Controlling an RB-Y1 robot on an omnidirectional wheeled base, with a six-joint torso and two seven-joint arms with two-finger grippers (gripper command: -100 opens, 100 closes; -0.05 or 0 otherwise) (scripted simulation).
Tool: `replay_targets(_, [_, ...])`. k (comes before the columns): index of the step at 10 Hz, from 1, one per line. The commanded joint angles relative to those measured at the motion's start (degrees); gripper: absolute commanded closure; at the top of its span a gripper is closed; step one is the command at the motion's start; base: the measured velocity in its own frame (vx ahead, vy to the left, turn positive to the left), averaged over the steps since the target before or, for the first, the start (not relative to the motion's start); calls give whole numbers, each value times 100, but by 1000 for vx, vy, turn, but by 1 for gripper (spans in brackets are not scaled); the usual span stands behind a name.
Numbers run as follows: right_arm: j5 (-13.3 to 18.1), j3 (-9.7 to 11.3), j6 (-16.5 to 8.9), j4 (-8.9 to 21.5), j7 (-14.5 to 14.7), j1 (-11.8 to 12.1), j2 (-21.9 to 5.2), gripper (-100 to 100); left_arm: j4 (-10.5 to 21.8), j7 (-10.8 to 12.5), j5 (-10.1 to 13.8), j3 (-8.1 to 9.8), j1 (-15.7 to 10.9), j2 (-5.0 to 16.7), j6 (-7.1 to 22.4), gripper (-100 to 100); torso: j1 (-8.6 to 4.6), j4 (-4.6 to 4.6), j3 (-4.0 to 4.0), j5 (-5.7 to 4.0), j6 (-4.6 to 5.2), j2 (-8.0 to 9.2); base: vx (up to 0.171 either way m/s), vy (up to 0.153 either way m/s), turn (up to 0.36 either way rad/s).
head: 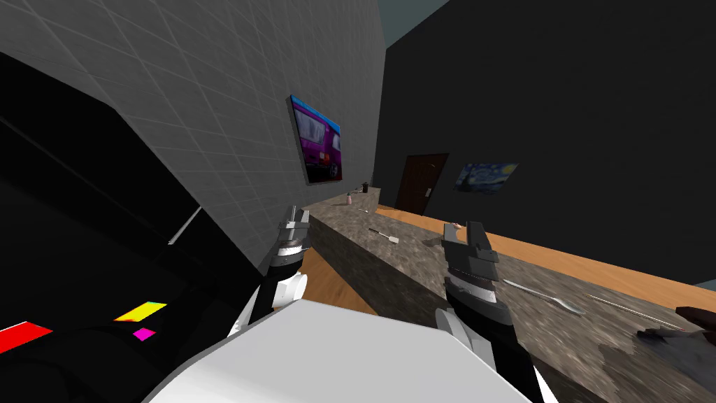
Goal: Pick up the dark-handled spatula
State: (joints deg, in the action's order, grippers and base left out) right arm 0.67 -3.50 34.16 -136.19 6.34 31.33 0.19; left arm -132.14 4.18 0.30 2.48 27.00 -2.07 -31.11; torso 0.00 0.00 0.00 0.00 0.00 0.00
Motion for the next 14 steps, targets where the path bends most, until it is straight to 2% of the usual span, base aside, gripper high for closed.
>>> replay_targets(1, [16,-4,5,43,-22,-32,-188,-100,0,0,0,0,0,0,0,0,0,0,0,0,0,0,-10,1,-8])
replay_targets(6, [149,-48,23,412,-189,-283,-1034,-100,0,0,0,0,0,0,0,0,0,3,8,0,0,13,-36,2,-3])
replay_targets(7, [149,-48,23,412,-189,-283,-1103,-100,0,0,0,0,-1,0,0,0,-1,4,9,0,0,16,-34,-6,2])
replay_targets(9, [237,-69,26,646,-288,-425,-1494,-100,0,0,0,0,0,0,0,0,-4,2,6,-1,0,10,-28,-2,17])
replay_targets(10, [237,-69,26,646,-288,-425,-1573,-100,0,0,0,0,0,0,0,0,-3,2,6,-1,0,11,-25,-3,10])
replay_targets(12, [341,-79,24,919,-400,-571,-1960,-100,0,0,0,0,0,0,0,0,-4,2,5,-1,0,8,-29,-1,35])
replay_targets(13, [341,-79,24,919,-400,-571,-2098,-100,0,0,0,0,0,0,0,0,-3,2,6,-1,-1,10,-29,1,21])
replay_targets(14, [400,-77,20,1067,-458,-641,-2295,-100,0,0,0,0,0,0,0,0,-2,2,6,-1,0,10,-23,2,49])
